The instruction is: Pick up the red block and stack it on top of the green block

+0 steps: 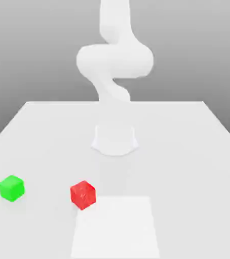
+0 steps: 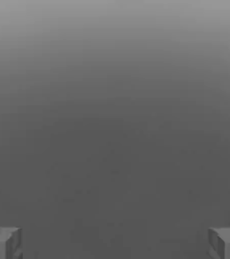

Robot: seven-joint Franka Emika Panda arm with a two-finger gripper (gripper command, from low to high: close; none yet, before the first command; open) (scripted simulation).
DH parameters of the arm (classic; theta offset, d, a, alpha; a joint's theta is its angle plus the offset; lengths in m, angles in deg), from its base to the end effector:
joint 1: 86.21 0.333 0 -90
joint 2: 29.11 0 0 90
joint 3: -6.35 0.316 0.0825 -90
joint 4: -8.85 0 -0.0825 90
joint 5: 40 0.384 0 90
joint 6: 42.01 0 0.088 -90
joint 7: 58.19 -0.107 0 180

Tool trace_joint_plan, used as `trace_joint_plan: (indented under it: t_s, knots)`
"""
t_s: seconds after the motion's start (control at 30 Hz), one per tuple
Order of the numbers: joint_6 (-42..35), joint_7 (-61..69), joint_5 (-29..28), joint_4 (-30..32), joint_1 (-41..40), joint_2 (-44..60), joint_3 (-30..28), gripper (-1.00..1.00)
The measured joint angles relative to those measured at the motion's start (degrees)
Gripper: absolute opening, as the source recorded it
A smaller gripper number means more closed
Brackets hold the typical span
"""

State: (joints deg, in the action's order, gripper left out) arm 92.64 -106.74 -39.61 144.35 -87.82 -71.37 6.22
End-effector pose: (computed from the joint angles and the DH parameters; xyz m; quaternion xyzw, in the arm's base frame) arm 0.3732 -0.0115 0.6610 -0.8462 0.3987 -0.3229 0.1440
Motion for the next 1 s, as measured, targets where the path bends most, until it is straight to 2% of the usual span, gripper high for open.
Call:
trace_joint_plan:
  t_s: [0.53, 0.6, 0.77, 0.8, 1.0]
  knots:
    - [23.27, -24.41, 0.30, 28.92, -12.56, 30.30, 0.87, 0.00]
    - [28.82, -27.15, -0.06, 30.92, -13.81, 37.68, 0.74, 0.00]
    - [38.81, -28.47, -0.49, 30.44, -14.01, 49.72, 0.22, 0.00]
    - [40.55, -28.51, -0.49, 30.18, -13.96, 51.76, 0.19, -1.00]
    - [41.51, -28.70, -0.68, 30.05, -14.00, 52.79, 0.21, -1.00]
